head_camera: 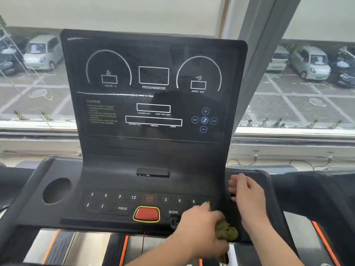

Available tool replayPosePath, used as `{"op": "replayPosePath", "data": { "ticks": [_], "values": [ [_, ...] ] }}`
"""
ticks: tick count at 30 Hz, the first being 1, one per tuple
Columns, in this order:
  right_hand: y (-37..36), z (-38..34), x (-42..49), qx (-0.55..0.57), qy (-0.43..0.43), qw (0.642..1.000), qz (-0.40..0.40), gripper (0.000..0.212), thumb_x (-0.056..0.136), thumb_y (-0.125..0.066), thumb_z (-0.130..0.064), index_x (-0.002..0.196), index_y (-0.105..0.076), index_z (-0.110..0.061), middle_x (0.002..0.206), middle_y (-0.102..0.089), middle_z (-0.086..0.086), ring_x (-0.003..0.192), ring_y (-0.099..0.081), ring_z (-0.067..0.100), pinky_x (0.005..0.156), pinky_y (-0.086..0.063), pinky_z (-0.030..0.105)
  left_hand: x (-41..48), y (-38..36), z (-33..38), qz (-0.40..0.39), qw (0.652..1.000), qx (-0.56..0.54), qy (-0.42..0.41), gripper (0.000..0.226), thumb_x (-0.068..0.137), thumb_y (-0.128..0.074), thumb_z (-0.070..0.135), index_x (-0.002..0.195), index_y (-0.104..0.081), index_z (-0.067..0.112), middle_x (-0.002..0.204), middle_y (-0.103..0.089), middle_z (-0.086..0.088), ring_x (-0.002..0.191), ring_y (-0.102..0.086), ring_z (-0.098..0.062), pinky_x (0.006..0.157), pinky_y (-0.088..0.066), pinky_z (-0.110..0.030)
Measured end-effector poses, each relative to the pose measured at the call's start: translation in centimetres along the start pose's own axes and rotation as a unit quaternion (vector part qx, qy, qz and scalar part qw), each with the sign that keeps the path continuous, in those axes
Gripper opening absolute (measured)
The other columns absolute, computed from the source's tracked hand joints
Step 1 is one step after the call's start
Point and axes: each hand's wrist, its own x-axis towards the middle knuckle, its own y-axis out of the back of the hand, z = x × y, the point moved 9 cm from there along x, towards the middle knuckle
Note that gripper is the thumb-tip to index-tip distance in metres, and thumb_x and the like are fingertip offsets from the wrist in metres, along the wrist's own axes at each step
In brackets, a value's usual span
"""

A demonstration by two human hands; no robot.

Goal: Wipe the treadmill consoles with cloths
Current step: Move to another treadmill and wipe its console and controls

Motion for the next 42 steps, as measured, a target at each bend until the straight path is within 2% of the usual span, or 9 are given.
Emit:
{"op": "replayPosePath", "data": {
  "ticks": [2,5,7,9,13,18,26,36,42],
  "values": [
    [-0.5,-1.0,0.2,-0.006,0.012,1.000,0.006,0.031,0.110,-0.045,-0.033,0.099,-0.072,-0.025,0.097,-0.075,0.001,0.095,-0.070,0.020,0.090,-0.058,0.046,0.1,2.2,-0.8,-0.018,0.999,-0.023,0.025,0.040,0.076,-0.067,0.053,0.112,-0.064,0.034,0.103,-0.056,0.000,0.103,-0.061,-0.033,0.088,-0.050,-0.038],
    [-1.2,-2.1,0.3,-0.006,0.016,1.000,0.011,0.033,0.109,-0.045,-0.029,0.096,-0.074,-0.019,0.093,-0.075,0.003,0.089,-0.070,0.023,0.078,-0.056,0.042,1.1,7.0,-1.5,0.058,0.998,0.027,0.021,0.046,0.080,-0.066,0.052,0.120,-0.054,0.033,0.111,-0.053,-0.003,0.106,-0.058,-0.034,0.086,-0.049,-0.043],
    [-1.3,-2.6,0.2,-0.005,0.021,0.999,0.027,0.035,0.108,-0.045,-0.029,0.093,-0.075,-0.017,0.090,-0.076,0.004,0.086,-0.070,0.024,0.072,-0.051,0.038,2.3,9.9,-1.1,0.138,0.985,0.103,-0.023,0.050,0.083,-0.067,0.045,0.128,-0.048,0.031,0.118,-0.049,-0.005,0.106,-0.052,-0.032,0.078,-0.048,-0.043],
    [-1.4,-3.1,0.1,0.001,0.028,0.998,0.049,0.037,0.107,-0.046,-0.028,0.090,-0.076,-0.015,0.086,-0.076,0.006,0.083,-0.070,0.025,0.070,-0.049,0.035,3.4,11.7,0.0,0.193,0.956,0.187,-0.117,0.045,0.081,-0.071,0.034,0.124,-0.057,0.031,0.120,-0.050,-0.004,0.102,-0.049,-0.030,0.069,-0.045,-0.040],
    [-2.5,-3.2,-0.4,0.008,0.033,0.998,0.060,0.036,0.106,-0.047,-0.030,0.089,-0.076,-0.017,0.082,-0.074,0.010,0.072,-0.066,0.026,0.073,-0.052,0.040,4.6,12.9,-1.2,0.190,0.887,0.352,-0.230,0.027,0.078,-0.076,0.029,0.103,-0.072,0.037,0.120,-0.060,0.003,0.099,-0.051,-0.025,0.072,-0.042,-0.038],
    [-5.0,-3.8,-1.0,0.002,0.042,0.998,0.048,0.035,0.106,-0.049,-0.030,0.087,-0.076,-0.018,0.075,-0.072,0.009,0.063,-0.061,0.023,0.070,-0.051,0.040,2.8,14.5,-5.9,0.209,0.862,0.385,-0.257,0.030,0.085,-0.062,0.021,0.111,-0.067,0.036,0.130,-0.057,0.003,0.104,-0.053,-0.027,0.077,-0.040,-0.041],
    [-11.7,-6.2,-3.0,0.019,0.050,0.999,0.005,0.036,0.108,-0.049,-0.028,0.086,-0.075,-0.017,0.063,-0.068,0.002,0.058,-0.058,0.017,0.065,-0.047,0.033,-1.1,18.1,-15.9,0.242,0.873,0.371,-0.206,0.035,0.087,-0.045,0.020,0.112,-0.063,0.036,0.132,-0.057,0.003,0.104,-0.055,-0.029,0.073,-0.040,-0.041],
    [-22.0,-5.7,-7.6,-0.057,0.011,0.990,-0.128,0.034,0.108,-0.052,-0.027,0.085,-0.075,-0.015,0.064,-0.071,0.002,0.051,-0.058,0.009,0.053,-0.045,0.025,-6.6,21.0,-26.0,0.296,0.898,0.286,-0.157,0.028,0.077,-0.071,0.025,0.104,-0.071,0.034,0.120,-0.064,0.000,0.095,-0.059,-0.031,0.069,-0.045,-0.041],
    [-21.5,-5.0,-8.7,-0.038,-0.004,0.993,-0.113,0.034,0.108,-0.053,-0.025,0.086,-0.076,-0.015,0.067,-0.072,0.005,0.054,-0.058,0.014,0.058,-0.046,0.032,-7.8,20.1,-30.1,0.312,0.940,0.127,0.049,0.051,0.061,-0.086,0.018,0.107,-0.070,0.029,0.110,-0.055,-0.004,0.087,-0.053,-0.032,0.049,-0.051,-0.037]
  ]
}}
